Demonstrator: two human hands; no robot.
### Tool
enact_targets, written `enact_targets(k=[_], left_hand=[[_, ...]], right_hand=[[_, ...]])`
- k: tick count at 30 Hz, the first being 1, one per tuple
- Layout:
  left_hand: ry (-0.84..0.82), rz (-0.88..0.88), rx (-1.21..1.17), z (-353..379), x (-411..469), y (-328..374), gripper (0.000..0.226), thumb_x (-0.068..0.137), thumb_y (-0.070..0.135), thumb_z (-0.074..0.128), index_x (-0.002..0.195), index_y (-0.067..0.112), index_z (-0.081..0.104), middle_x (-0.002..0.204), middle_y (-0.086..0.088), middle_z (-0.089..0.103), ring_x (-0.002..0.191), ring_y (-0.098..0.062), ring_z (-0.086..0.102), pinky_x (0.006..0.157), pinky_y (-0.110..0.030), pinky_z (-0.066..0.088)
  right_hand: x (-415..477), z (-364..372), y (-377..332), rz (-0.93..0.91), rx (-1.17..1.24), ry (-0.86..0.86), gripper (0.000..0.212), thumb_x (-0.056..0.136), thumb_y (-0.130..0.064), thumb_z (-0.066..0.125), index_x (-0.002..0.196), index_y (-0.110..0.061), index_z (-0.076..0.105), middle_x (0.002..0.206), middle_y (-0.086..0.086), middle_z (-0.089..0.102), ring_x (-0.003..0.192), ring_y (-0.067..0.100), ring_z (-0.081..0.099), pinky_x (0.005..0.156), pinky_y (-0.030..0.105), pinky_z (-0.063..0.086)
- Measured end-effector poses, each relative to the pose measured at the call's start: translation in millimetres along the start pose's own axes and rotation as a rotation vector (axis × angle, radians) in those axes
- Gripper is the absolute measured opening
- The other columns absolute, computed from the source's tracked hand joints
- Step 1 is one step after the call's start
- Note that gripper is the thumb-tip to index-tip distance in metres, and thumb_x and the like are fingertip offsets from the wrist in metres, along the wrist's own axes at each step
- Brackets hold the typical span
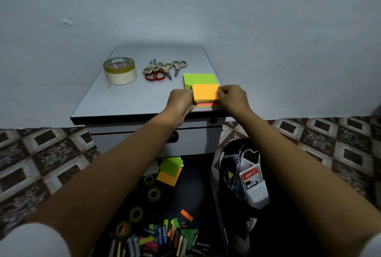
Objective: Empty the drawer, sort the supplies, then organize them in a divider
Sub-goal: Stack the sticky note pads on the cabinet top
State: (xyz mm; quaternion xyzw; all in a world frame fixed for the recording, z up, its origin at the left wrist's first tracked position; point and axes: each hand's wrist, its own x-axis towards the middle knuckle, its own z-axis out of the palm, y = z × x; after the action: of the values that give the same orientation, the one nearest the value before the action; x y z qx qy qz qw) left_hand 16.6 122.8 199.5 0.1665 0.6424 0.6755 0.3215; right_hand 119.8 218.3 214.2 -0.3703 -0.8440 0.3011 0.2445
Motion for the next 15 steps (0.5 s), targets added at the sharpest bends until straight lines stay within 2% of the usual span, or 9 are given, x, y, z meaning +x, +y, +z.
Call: enact_targets(k=[4,6,8,11,13,14,15], left_hand=[[0.001,-0.028,-0.023,5.3,6.3,-4.2,0.019,0.088,0.004,0.041,0.092,0.006,0.06,0.09,-0.008,0.058,0.095,-0.022,0.061,0.066,-0.02,0.048],[0.022,-0.038,0.053,6.9,9.3,-3.6,0.015,0.084,0.005,0.039,0.083,0.008,0.054,0.079,-0.008,0.049,0.075,-0.021,0.057,0.071,-0.022,0.046],[0.039,-0.05,0.125,6.7,9.7,-0.6,0.013,0.083,0.003,0.039,0.076,0.01,0.048,0.07,-0.005,0.04,0.059,-0.017,0.045,0.071,-0.026,0.043],[0.006,-0.05,0.163,5.2,10.6,2.6,0.011,0.083,0.006,0.044,0.089,0.008,0.054,0.079,-0.009,0.046,0.068,-0.018,0.051,0.067,-0.024,0.048],[-0.003,-0.027,0.192,3.5,8.6,2.7,0.007,0.084,0.007,0.045,0.087,0.009,0.051,0.078,-0.008,0.042,0.061,-0.016,0.047,0.067,-0.028,0.044],[-0.006,-0.004,0.213,2.8,6.8,2.0,0.008,0.085,0.006,0.044,0.087,0.009,0.051,0.077,-0.006,0.039,0.059,-0.016,0.044,0.068,-0.03,0.041],[-0.02,0.03,0.241,2.2,4.6,1.6,0.014,0.085,0.006,0.042,0.091,0.008,0.054,0.075,-0.015,0.043,0.059,-0.017,0.042,0.069,-0.031,0.04]], right_hand=[[-0.2,2.5,0.1,0.021,0.003,-0.023,0.03,0.096,-0.017,0.046,0.103,0.004,0.066,0.1,0.017,0.065,0.107,0.032,0.056,0.079,0.027,0.039],[0.2,2.9,-0.1,0.031,0.006,-0.033,0.029,0.096,-0.017,0.046,0.104,0.003,0.066,0.103,0.017,0.064,0.105,0.031,0.056,0.082,0.028,0.041],[-0.1,4.0,-0.4,0.027,-0.018,-0.034,0.027,0.096,-0.017,0.046,0.088,0.002,0.063,0.088,0.016,0.059,0.089,0.028,0.052,0.072,0.026,0.036],[0.0,6.2,1.0,0.032,-0.036,-0.018,0.027,0.096,-0.016,0.046,0.07,-0.007,0.048,0.077,0.01,0.048,0.078,0.023,0.043,0.065,0.024,0.028],[-0.3,6.9,1.7,0.028,-0.018,-0.014,0.025,0.096,-0.017,0.045,0.071,-0.012,0.046,0.078,0.008,0.048,0.081,0.02,0.044,0.063,0.025,0.029],[-1.2,6.8,1.6,0.029,0.01,-0.015,0.021,0.096,-0.017,0.045,0.075,-0.015,0.051,0.08,0.008,0.051,0.087,0.019,0.046,0.065,0.025,0.033],[-2.3,7.4,1.9,0.025,0.036,-0.018,0.017,0.096,-0.018,0.046,0.086,-0.014,0.06,0.089,0.01,0.059,0.096,0.021,0.051,0.072,0.025,0.039]])
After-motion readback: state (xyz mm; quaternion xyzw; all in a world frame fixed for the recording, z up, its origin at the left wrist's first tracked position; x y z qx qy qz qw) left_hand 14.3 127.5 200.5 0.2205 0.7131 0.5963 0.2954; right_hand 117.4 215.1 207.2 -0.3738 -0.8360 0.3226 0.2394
